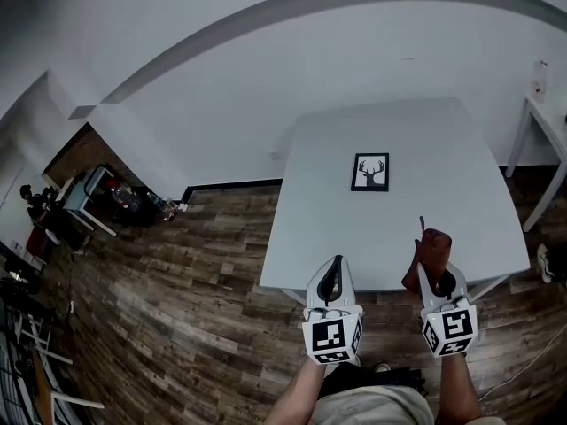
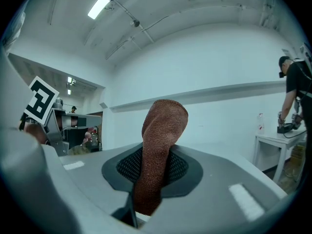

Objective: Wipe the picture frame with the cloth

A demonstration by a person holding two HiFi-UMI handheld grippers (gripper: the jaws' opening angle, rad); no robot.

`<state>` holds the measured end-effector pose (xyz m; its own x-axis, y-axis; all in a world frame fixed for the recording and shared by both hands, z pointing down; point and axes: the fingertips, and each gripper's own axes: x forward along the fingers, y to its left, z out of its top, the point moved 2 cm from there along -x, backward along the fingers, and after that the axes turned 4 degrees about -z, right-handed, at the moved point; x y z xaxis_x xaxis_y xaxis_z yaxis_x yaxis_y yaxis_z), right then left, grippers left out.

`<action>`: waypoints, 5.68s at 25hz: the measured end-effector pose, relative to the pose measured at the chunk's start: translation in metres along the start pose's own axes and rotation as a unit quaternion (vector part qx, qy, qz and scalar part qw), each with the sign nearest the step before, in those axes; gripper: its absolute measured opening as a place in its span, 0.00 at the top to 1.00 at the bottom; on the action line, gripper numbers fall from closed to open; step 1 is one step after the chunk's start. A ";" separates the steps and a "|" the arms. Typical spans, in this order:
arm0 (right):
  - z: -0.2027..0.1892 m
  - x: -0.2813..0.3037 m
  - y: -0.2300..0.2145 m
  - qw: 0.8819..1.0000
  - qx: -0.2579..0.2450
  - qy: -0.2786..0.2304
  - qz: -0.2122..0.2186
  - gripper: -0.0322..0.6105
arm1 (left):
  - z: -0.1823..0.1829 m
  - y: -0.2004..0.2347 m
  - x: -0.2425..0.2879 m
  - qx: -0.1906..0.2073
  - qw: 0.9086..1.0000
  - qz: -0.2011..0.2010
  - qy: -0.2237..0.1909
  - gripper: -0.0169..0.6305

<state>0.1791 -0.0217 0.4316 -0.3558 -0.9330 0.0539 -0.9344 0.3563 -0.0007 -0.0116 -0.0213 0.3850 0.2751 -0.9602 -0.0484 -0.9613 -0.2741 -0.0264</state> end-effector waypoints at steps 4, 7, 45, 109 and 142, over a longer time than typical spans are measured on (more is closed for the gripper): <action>-0.001 0.021 -0.006 1.000 0.003 -0.003 0.001 0.78 | -0.005 0.009 0.021 -0.004 1.000 0.001 -0.001 0.97; -0.003 0.040 -0.011 1.000 -0.004 0.001 -0.002 0.78 | -0.012 0.015 0.041 -0.009 1.000 -0.005 0.000 0.97; -0.019 0.337 -0.032 0.994 0.000 0.105 -0.038 0.78 | -0.054 0.157 0.293 -0.027 0.998 -0.059 0.010 0.97; -0.190 0.533 -0.135 0.885 0.071 0.457 -0.056 0.78 | -0.070 0.161 0.282 -0.024 0.997 -0.031 0.062 0.97; -0.226 0.496 -0.130 0.862 0.108 0.491 -0.062 0.78 | -0.079 0.152 0.285 -0.037 0.997 -0.040 0.047 0.97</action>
<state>0.1283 -0.5193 0.6844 -0.1653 -0.4322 0.8865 -0.9834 0.1399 -0.1152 -0.0805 -0.3414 0.4464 0.3511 -0.9353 0.0443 -0.9359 -0.3492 0.0469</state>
